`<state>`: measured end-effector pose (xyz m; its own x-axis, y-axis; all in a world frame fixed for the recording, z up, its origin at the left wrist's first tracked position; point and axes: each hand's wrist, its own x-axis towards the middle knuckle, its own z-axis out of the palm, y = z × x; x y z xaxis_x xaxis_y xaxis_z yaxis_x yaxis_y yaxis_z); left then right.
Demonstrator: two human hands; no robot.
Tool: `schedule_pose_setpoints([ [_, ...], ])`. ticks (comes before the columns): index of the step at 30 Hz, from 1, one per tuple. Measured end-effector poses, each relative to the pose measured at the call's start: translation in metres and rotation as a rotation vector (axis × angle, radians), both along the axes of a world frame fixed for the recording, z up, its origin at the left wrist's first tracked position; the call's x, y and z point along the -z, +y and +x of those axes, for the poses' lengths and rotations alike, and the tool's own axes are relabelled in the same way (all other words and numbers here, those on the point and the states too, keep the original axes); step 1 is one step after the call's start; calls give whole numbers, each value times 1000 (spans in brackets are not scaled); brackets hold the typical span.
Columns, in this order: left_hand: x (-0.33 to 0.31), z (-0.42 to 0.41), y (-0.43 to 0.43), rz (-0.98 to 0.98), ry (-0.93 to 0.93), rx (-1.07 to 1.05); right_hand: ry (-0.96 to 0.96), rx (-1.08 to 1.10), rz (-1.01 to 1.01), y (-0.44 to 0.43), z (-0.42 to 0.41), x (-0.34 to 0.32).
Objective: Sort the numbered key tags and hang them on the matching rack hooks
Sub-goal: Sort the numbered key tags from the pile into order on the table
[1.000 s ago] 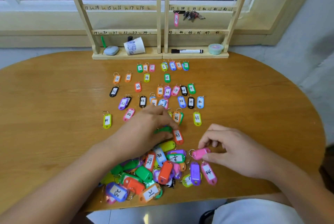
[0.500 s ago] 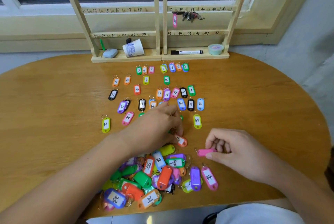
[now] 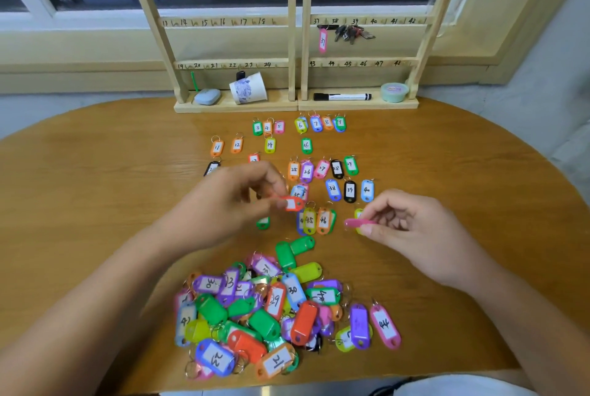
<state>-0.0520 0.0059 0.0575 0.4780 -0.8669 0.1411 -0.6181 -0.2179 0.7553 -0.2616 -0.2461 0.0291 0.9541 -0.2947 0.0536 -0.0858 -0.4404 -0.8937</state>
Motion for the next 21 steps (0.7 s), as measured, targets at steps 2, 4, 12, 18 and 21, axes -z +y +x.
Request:
schedule_pose_setpoints([
  [2, 0, 12, 8, -36, 94, -28, -54, -15, 28, 1, 16, -3],
  [4, 3, 22, 14, -81, 187, -69, -106, -12, 43, 2, 33, -5],
  [12, 29, 32, 9, -98, 463, -162, -153, 26, 104, 6, 90, 0],
  [18, 40, 34, 7, -130, 467, -227, -183, 55, 256, 10, 85, 17],
  [21, 43, 34, 7, -130, 446, -255, -215, 66, 260, 10, 83, 16],
])
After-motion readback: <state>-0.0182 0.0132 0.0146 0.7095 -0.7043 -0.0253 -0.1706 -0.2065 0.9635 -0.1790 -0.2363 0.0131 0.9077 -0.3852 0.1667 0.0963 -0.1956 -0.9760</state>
